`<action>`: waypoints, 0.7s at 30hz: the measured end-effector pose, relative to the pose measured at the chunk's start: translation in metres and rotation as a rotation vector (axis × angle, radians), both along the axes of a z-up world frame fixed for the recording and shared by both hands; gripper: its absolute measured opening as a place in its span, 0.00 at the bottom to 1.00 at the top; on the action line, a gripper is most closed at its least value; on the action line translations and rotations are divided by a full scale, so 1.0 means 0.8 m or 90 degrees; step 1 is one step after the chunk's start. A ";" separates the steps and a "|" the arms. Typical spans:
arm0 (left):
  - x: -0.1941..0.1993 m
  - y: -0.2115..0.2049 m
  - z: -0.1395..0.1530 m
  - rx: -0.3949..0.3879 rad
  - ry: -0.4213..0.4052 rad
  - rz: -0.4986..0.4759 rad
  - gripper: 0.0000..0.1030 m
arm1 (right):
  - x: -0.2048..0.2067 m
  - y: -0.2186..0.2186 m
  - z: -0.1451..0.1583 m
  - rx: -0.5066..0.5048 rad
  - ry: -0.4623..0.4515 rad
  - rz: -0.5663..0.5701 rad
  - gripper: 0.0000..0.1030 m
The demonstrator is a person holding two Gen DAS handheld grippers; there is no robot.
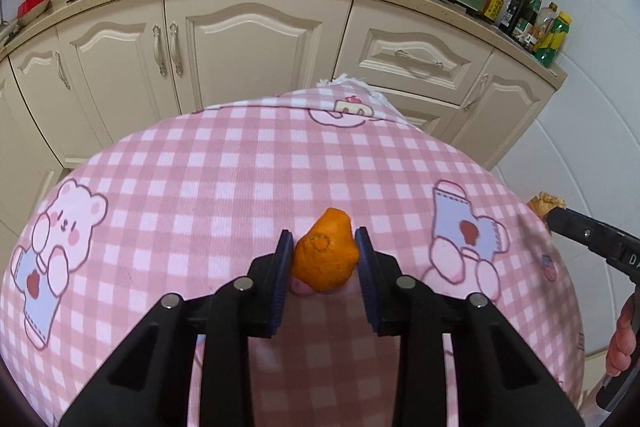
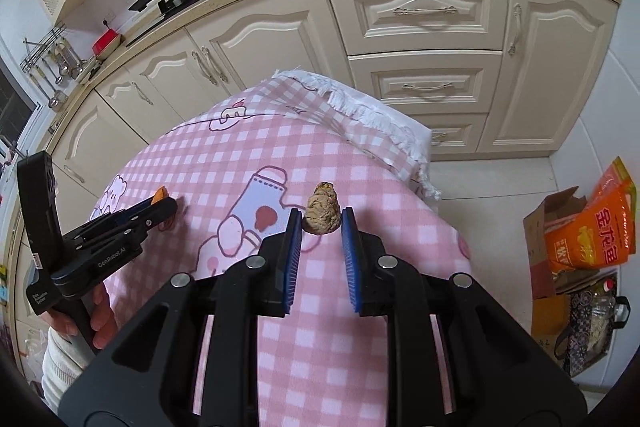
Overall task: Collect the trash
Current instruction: 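Grasp the brown nut with the right gripper while the left grasps the orange peel, then carry the nut and orange peel over the blue bin and open both grippers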
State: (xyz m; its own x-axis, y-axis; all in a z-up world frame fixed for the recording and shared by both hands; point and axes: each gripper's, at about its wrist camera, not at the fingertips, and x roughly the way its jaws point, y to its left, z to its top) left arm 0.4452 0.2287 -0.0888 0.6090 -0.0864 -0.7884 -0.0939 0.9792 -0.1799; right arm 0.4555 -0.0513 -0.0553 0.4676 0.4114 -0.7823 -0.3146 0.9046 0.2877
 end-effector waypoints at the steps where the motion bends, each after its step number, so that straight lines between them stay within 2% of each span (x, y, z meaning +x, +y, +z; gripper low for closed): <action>1: -0.004 -0.002 0.001 -0.002 0.001 0.001 0.30 | -0.002 -0.003 0.001 0.000 0.000 -0.002 0.20; 12: -0.061 -0.064 0.024 -0.004 -0.018 -0.040 0.30 | -0.057 -0.062 0.010 -0.006 0.007 -0.044 0.20; 21: -0.119 -0.167 0.040 -0.011 -0.031 -0.139 0.30 | -0.116 -0.136 0.004 -0.009 0.022 -0.096 0.20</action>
